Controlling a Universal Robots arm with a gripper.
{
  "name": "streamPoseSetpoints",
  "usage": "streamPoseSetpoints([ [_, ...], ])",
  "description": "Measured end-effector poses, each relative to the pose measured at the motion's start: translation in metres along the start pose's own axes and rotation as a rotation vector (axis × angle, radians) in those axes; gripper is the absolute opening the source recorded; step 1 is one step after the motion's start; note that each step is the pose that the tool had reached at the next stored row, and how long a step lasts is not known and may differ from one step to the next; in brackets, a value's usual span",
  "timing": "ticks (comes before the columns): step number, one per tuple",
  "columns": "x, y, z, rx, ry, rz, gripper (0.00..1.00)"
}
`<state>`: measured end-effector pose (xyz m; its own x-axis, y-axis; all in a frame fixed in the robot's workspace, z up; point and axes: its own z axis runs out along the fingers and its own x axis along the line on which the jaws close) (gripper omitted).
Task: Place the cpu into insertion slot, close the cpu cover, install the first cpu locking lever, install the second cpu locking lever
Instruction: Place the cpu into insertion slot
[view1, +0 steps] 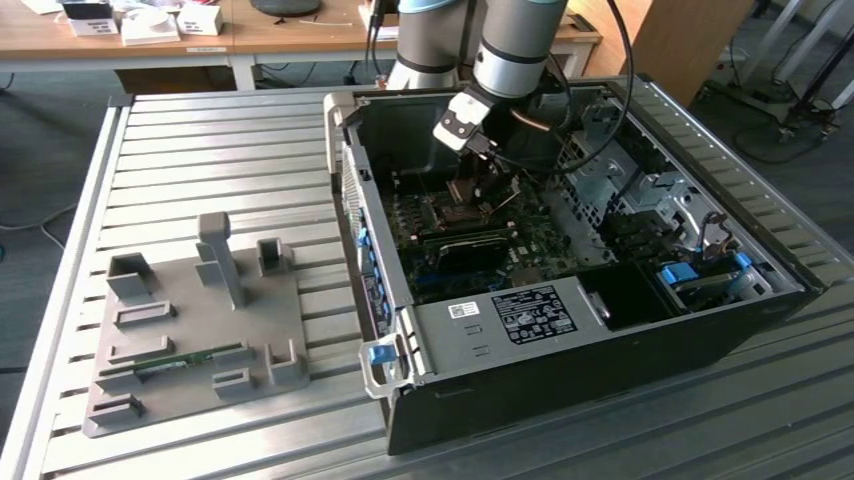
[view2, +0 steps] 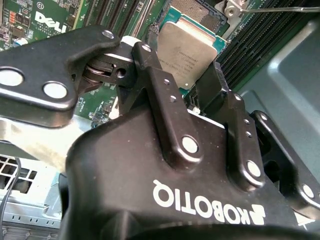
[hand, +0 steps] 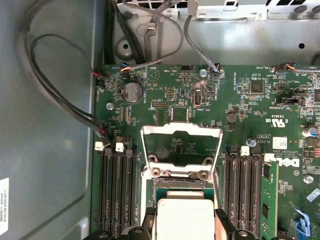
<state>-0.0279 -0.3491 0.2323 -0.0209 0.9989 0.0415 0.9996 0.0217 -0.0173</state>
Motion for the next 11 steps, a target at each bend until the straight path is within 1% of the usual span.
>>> streamPoseSetpoints([
  [5, 0.0000, 0.0001, 0.0013, -0.0001, 0.0003, 0.000, 0.54],
  [11, -0.0002, 0.0001, 0.0057, 0.0000, -0.0001, 0.000, 0.54],
])
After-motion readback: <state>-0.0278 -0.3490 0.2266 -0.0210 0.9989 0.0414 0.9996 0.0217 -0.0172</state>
